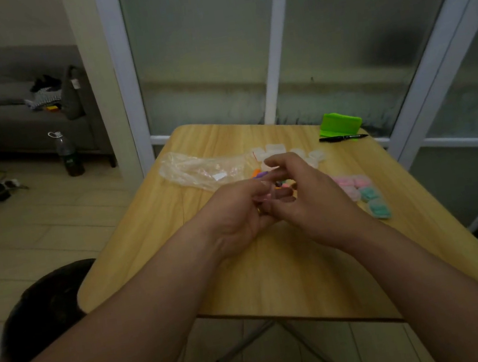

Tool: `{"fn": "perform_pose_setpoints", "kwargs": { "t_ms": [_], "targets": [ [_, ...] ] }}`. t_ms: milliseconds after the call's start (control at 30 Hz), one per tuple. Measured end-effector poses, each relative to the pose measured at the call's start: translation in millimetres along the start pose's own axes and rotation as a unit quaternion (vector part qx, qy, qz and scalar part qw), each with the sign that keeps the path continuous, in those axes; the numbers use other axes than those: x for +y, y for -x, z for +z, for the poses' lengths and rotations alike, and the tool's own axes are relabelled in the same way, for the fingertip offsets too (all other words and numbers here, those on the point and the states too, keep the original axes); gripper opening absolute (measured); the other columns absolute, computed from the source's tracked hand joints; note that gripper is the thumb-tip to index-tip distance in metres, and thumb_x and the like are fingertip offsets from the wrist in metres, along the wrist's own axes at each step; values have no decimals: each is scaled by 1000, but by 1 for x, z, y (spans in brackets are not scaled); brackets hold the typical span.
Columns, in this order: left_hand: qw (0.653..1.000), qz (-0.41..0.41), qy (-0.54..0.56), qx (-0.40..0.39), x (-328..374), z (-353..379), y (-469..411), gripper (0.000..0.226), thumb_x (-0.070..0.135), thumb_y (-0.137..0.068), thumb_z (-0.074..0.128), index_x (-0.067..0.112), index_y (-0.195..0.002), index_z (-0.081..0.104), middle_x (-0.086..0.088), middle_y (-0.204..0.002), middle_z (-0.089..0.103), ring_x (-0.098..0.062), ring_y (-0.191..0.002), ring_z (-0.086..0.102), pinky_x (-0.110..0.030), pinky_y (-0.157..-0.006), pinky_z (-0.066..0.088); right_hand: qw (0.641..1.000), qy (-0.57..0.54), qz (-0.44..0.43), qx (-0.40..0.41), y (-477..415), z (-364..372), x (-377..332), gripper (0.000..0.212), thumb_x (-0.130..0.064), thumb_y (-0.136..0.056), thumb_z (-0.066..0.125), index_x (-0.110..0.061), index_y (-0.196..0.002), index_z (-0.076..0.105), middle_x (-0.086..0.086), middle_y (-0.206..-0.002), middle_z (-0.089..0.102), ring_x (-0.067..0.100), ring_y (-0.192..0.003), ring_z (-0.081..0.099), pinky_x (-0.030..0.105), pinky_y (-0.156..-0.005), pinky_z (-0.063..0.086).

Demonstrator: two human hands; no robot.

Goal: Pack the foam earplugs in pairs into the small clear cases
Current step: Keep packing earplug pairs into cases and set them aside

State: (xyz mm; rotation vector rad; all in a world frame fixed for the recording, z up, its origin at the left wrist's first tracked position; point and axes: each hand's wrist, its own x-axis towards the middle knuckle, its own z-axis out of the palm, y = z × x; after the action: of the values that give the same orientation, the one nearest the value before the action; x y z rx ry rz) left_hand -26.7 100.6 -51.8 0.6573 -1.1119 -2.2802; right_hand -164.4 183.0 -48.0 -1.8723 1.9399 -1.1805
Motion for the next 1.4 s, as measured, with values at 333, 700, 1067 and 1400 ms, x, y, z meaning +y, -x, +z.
{"fn": "perform_pose_setpoints", "kwargs": {
  "t_ms": [333, 700, 1067, 1400],
  "targets": [
    [1000, 23, -18, -10, -3, 8, 5, 40, -10, -101, 38, -16, -138, 52, -20, -99, 75, -20, -84, 78, -27, -78, 62, 997, 70, -22, 15, -2, 8, 13, 37, -29, -90, 77, -27, -126, 69, -8, -120, 62, 6, -112, 60, 30, -98, 53],
    [999, 35, -30, 9, -10, 18, 2, 33, -10, -101, 41, -11, -128, 60, -15, -90, 74, -15, -76, 76, -27, -69, 62, 994, 106, -34, 21, 1, 0, 14, 34, -27, -86, 76, -32, -120, 69, -10, -113, 60, 9, -109, 58, 33, -93, 51],
    [994, 47, -98, 17, -36, 56, -8, 26, -4, -99, 52, -9, -122, 65, -22, -107, 66, -26, -97, 67, -34, -72, 62, 981, 191, -6, 20, 27, -47, 20, 33, -34, -90, 71, -33, -123, 70, -10, -109, 62, 9, -102, 59, 37, -89, 53],
    [973, 131, -112, 152, -36, 78, -11, 15, 3, -104, 49, 9, -108, 62, -13, -110, 67, -18, -86, 64, -27, -72, 58, 959, 258, 115, 28, 55, -96, 72, 32, -45, -94, 72, -36, -124, 67, -7, -124, 59, 17, -118, 56, 51, -103, 51]
  ]
}}
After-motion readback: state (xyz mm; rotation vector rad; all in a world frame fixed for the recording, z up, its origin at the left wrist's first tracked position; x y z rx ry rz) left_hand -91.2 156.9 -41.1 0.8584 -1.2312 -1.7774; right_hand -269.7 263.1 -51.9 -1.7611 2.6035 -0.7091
